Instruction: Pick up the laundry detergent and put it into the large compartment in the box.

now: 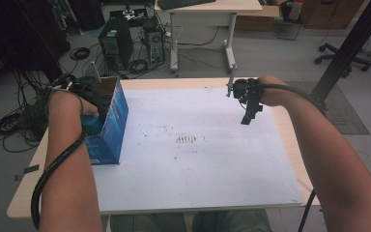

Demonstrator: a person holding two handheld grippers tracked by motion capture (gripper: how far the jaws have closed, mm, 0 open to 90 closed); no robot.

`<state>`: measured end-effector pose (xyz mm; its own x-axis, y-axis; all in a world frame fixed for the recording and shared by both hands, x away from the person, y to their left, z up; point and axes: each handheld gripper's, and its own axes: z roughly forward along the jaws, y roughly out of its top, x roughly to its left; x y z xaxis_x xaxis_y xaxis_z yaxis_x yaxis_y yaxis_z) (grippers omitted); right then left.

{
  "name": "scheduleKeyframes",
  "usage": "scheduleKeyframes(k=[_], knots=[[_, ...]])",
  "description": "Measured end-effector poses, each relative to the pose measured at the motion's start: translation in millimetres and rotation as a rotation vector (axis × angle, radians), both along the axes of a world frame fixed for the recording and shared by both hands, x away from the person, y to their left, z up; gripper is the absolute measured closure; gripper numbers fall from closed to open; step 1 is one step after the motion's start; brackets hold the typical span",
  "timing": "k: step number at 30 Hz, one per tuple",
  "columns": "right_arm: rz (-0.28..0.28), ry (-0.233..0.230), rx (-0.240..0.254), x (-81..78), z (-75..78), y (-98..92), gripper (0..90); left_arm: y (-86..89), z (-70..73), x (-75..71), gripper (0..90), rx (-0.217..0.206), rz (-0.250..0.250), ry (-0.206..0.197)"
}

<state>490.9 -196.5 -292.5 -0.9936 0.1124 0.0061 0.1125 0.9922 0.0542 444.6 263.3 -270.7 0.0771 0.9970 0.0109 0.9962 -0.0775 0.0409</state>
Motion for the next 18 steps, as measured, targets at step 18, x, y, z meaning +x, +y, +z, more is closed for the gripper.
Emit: scheduleKeyframes(k=[18], knots=[[0.01,0.0,0.003,-0.3,-2.4,5.0,3.1,0.7,-9.2,-3.7,37.6,0.008,-0.023,-0.019]])
